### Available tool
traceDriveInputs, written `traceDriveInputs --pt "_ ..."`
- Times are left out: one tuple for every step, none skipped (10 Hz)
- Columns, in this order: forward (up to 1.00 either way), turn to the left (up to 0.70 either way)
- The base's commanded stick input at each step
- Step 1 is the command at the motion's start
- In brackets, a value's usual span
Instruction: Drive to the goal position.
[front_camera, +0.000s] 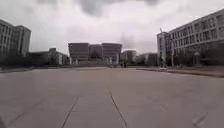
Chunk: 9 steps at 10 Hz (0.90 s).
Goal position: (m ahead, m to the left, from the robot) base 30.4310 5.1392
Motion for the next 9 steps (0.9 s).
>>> traceDriveInputs --pt "0.6 0.01" --pt "0.6 0.01" --pt "0.6 0.01" --pt "0.6 0.01" --pt "0.6 0.01" --pt "0.6 0.01" --pt "0.6 0.01" --pt "0.6 0.01" --pt "0.6 0.01"
